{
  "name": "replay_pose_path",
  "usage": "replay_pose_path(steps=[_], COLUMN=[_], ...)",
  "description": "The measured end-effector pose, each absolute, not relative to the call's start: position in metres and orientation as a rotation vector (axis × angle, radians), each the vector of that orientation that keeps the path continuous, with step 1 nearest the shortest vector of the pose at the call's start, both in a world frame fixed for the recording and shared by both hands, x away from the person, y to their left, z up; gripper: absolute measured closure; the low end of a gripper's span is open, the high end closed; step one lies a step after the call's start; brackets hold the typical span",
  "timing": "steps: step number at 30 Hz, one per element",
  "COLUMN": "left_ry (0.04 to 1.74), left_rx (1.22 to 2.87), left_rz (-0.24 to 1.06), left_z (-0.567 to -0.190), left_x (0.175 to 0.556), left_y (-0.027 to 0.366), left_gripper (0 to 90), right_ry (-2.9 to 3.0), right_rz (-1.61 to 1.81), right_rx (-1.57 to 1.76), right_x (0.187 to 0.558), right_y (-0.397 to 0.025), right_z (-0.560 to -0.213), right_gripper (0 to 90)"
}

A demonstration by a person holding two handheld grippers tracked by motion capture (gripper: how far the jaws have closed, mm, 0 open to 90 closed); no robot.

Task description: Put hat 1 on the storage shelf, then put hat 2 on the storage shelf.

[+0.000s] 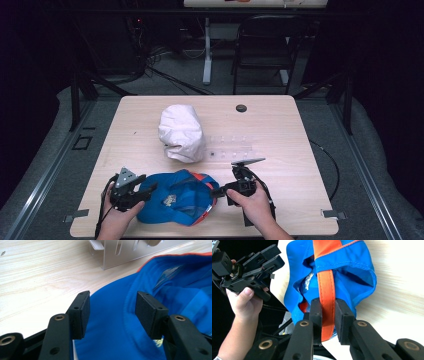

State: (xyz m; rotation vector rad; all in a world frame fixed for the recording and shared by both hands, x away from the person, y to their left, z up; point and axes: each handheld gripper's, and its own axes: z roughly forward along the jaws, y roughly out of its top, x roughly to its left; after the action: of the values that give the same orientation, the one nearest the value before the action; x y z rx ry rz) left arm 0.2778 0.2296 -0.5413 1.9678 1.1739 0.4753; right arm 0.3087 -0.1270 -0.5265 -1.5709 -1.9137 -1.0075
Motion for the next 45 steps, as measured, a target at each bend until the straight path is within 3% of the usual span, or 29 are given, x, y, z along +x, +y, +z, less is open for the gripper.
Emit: replay_pose_path(steps=[23,45], left_ry=[1.189,1.192], left_rx=[1.966,1.971], left_rz=[0.470,0.466], left_z=[-0.544,-0.545], left_x=[0.279,0.280], left_y=[0.230,0.231], left_gripper=[46.1,46.0], right_ry=[-1.910,-1.801], right_rz=[-0.990,-1.026], right_rx=[-1.608,-1.542], right_x=[0.314,0.324], right_y=[-0.176,-0.175], right_z=[-0.464,-0.411], right_gripper=[78.2,78.2])
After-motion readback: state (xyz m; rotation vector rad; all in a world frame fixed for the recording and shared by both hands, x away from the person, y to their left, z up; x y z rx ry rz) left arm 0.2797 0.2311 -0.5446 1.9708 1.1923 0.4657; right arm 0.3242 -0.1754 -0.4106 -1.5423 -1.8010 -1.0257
